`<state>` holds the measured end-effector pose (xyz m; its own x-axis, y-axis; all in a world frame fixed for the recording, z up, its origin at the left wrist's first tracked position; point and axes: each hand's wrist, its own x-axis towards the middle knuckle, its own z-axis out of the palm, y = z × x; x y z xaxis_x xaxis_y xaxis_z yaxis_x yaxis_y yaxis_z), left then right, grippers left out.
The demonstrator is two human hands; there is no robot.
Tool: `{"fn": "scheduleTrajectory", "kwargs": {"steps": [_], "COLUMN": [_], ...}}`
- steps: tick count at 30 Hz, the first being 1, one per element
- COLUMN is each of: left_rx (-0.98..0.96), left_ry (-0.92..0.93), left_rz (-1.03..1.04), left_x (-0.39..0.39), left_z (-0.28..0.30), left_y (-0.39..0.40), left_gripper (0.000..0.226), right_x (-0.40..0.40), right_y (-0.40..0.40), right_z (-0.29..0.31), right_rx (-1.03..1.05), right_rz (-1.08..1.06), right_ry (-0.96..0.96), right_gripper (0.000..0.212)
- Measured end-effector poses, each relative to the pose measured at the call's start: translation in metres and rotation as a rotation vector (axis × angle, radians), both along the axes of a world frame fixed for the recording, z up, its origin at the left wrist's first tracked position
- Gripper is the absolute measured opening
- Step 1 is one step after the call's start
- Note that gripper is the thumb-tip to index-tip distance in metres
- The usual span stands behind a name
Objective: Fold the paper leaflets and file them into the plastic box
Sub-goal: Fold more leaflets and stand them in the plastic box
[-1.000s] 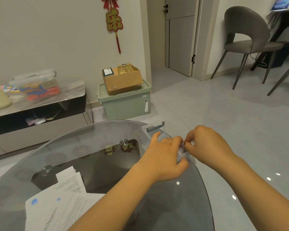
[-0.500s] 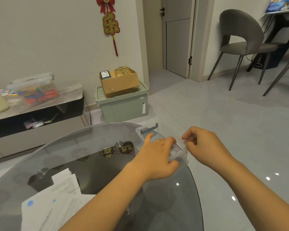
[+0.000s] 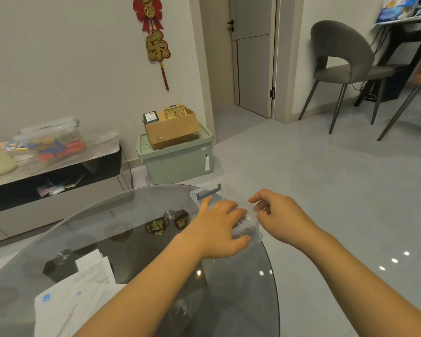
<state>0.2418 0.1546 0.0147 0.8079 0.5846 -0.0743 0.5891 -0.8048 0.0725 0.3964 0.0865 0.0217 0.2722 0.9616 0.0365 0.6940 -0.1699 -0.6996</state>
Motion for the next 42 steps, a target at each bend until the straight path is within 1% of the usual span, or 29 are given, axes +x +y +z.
{"fn": "scheduleTrajectory", "kwargs": {"steps": [3, 7, 10, 13, 16, 20, 23, 26, 28, 31, 33, 37, 40, 42], "left_rx": [0.057, 0.121, 0.139, 0.140, 0.135, 0.082, 0.053, -0.030, -0.053, -0.052, -0.123, -0.338, -0.389, -0.383], "left_ry": [0.003, -0.051, -0.098, -0.085, -0.086, -0.076, -0.050, -0.141, -0.160, -0.124, -0.064, 0.030, 0.094, 0.115], "left_rz": [0.012, 0.047, 0.089, 0.134, 0.196, 0.296, 0.383, 0.481, 0.509, 0.475, 0.460, 0.486, 0.501, 0.518], "left_x": [-0.005, -0.026, -0.053, -0.080, -0.109, -0.146, -0.164, -0.178, -0.186, -0.193, -0.202, -0.220, -0.232, -0.234], "left_z": [0.005, 0.017, 0.020, 0.022, 0.018, 0.008, -0.002, -0.016, -0.023, -0.021, -0.021, -0.025, -0.027, -0.027], "left_y": [-0.005, -0.022, -0.042, -0.064, -0.091, -0.121, -0.135, -0.143, -0.147, -0.156, -0.164, -0.173, -0.171, -0.170], "left_gripper": [0.075, 0.064, 0.066, 0.071, 0.075, 0.069, 0.064, 0.059, 0.055, 0.051, 0.056, 0.083, 0.098, 0.103], "right_x": [0.000, -0.009, -0.022, -0.039, -0.061, -0.095, -0.117, -0.131, -0.139, -0.146, -0.154, -0.168, -0.179, -0.181], "right_y": [-0.006, -0.018, -0.029, -0.037, -0.048, -0.061, -0.068, -0.072, -0.074, -0.079, -0.083, -0.089, -0.091, -0.093], "right_z": [0.002, 0.009, 0.014, 0.017, 0.015, 0.016, 0.011, 0.004, -0.003, -0.010, -0.016, -0.025, -0.032, -0.033], "right_rx": [0.000, 0.089, 0.164, 0.187, 0.169, 0.101, 0.060, 0.017, -0.009, -0.063, -0.073, -0.080, -0.118, -0.134], "right_rz": [0.031, 0.103, 0.166, 0.259, 0.344, 0.450, 0.521, 0.581, 0.627, 0.691, 0.745, 0.856, 0.913, 0.930], "right_ry": [-0.051, -0.177, -0.177, -0.182, -0.205, -0.210, -0.283, -0.343, -0.389, -0.445, -0.469, -0.489, -0.511, -0.528], "right_gripper": [0.042, 0.044, 0.042, 0.040, 0.038, 0.036, 0.035, 0.033, 0.032, 0.031, 0.029, 0.032, 0.045, 0.053]}}
